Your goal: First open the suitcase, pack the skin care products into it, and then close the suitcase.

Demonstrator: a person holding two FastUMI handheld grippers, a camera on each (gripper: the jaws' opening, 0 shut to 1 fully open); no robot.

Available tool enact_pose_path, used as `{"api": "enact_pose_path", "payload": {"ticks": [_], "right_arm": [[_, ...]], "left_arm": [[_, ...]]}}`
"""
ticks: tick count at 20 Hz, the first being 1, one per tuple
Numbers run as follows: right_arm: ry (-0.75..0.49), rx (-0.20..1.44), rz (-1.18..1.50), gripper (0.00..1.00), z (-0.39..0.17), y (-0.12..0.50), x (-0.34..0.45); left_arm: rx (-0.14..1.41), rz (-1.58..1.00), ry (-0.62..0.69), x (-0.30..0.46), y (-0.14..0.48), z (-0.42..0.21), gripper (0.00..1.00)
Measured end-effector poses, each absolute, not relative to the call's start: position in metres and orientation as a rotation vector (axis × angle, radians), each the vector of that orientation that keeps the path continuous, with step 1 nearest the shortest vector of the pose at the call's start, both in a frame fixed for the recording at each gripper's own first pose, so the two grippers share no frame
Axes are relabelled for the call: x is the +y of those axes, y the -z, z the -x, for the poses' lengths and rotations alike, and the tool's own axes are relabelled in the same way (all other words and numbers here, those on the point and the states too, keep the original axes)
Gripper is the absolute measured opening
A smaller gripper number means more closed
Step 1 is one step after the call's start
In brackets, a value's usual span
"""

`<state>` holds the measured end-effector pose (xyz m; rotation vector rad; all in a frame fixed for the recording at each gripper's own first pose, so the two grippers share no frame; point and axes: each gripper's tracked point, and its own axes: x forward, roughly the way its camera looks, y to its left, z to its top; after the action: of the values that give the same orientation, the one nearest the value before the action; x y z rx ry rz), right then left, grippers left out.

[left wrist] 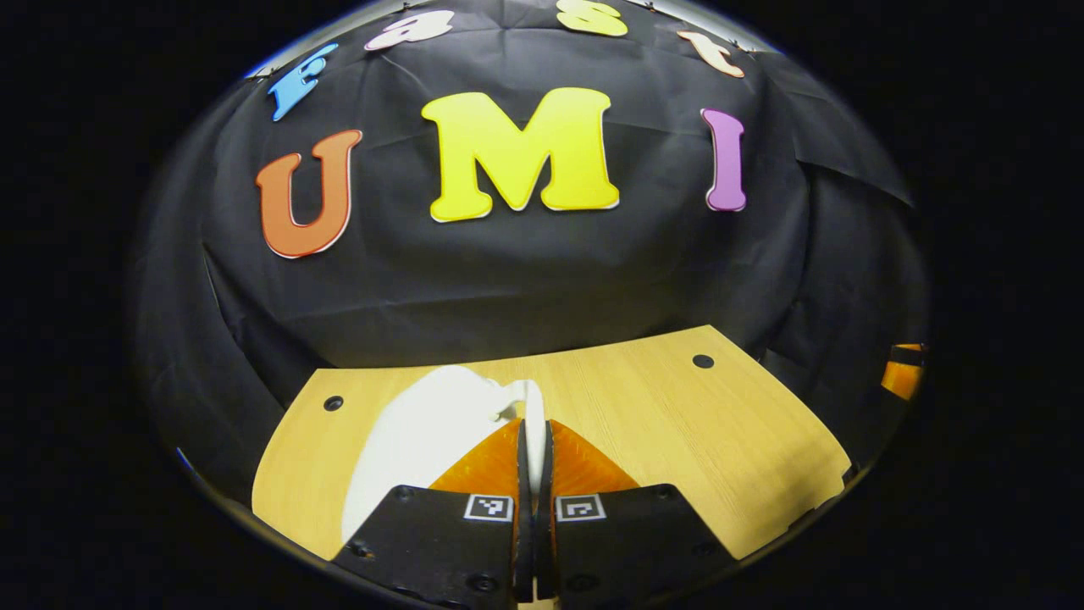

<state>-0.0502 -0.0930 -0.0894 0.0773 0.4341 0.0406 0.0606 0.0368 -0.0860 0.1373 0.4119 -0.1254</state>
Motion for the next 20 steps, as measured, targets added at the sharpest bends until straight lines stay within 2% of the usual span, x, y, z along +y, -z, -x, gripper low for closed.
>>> {"api": "enact_pose_path", "payload": {"ticks": [3,5,6,20], "right_arm": [[-0.033,0.449,-0.064,0.77,0.05,0.094,-0.102],[-0.027,0.462,-0.059,0.74,0.05,0.097,-0.108],[-0.022,0.47,-0.058,0.76,0.05,0.1,-0.111],[-0.017,0.53,-0.021,0.76,0.055,0.109,-0.115]], "left_arm": [[0.457,-0.135,0.152,0.015,0.114,-0.06,0.05],[0.49,-0.135,0.161,0.003,0.131,-0.06,0.04],[0.504,-0.132,0.167,-0.002,0.14,-0.06,0.04],[0.657,-0.075,0.193,-0.041,0.224,-0.063,0.06]]}}
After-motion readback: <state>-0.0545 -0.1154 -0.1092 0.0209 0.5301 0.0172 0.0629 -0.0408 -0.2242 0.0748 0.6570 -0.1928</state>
